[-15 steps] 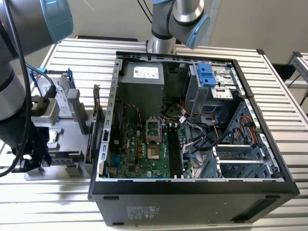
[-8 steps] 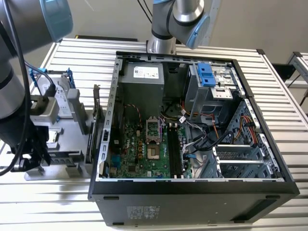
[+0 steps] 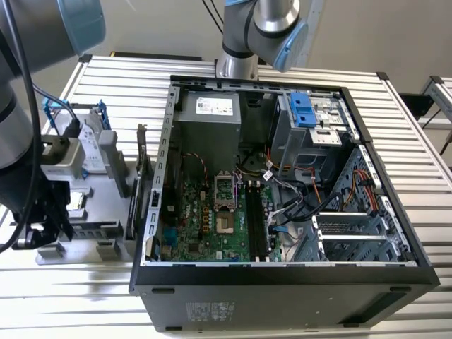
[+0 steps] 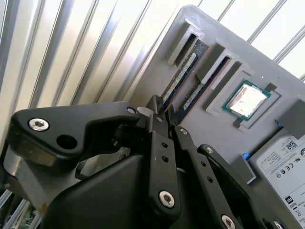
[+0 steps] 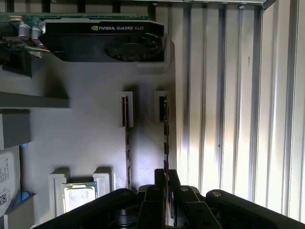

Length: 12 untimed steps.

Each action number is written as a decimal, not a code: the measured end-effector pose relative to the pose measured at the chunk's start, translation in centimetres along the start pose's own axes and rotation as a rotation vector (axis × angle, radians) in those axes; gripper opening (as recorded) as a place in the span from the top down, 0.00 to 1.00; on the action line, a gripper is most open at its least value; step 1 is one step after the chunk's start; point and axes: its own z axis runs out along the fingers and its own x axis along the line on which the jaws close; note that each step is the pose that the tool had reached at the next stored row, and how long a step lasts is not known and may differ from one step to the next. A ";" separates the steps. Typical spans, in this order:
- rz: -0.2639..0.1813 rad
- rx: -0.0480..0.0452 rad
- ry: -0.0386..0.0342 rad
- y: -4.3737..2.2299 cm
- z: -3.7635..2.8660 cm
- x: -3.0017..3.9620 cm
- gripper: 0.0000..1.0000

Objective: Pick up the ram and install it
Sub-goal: 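Pick up the ram and move it above insertion slot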

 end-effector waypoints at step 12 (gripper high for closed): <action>0.000 0.0000 0.0000 -0.08 -1.28 -0.01 1.00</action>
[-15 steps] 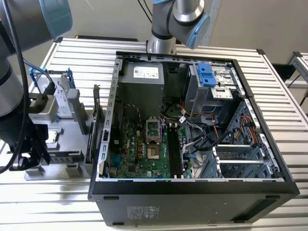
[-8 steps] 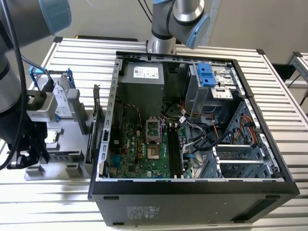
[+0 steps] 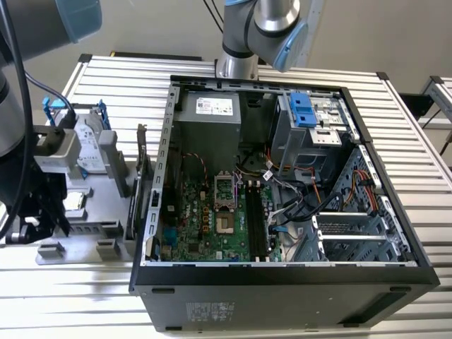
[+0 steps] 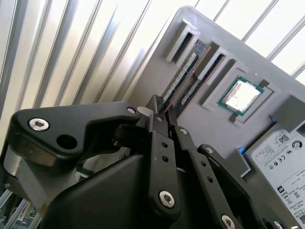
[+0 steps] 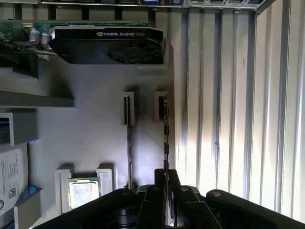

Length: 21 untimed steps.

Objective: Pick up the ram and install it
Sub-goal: 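Pick up the ram and move it above insertion slot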

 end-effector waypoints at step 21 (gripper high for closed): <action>0.000 -0.0007 0.0000 -0.30 -2.47 -0.01 1.00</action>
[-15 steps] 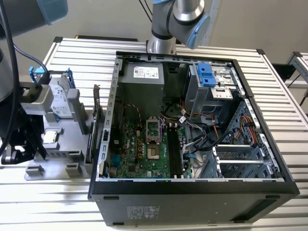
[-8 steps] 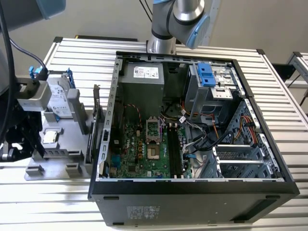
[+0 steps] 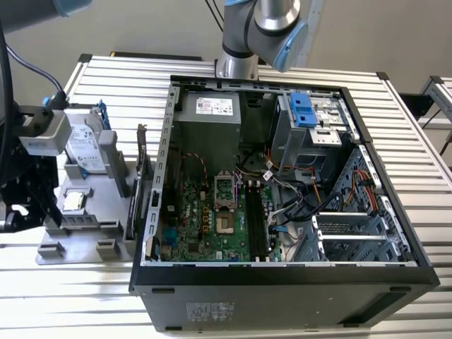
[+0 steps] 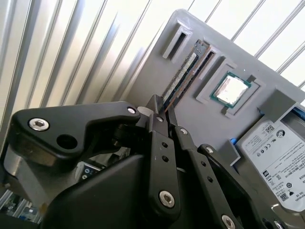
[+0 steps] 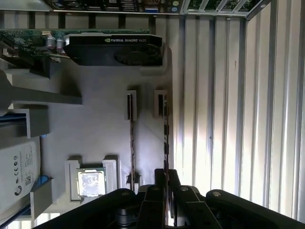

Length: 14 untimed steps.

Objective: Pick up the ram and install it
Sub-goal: 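Pick up the ram and move it above insertion slot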

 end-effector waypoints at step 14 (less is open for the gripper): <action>0.000 -0.0016 0.0000 -0.11 -1.57 -0.03 1.00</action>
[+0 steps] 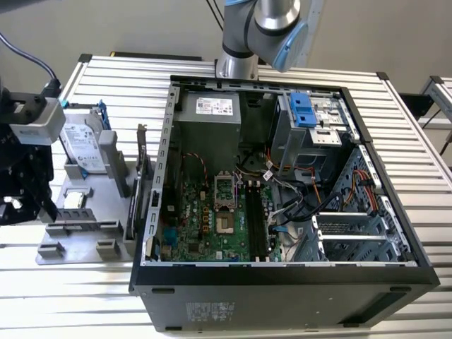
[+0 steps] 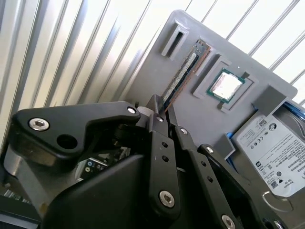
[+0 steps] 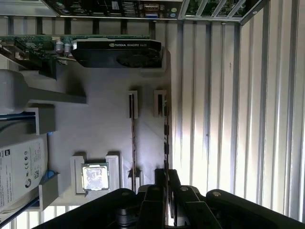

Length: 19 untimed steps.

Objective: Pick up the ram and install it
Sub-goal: 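Pick up the ram and move it above insertion slot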

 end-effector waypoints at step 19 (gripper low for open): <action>0.000 -0.0019 0.0000 -0.06 -3.02 -0.05 1.00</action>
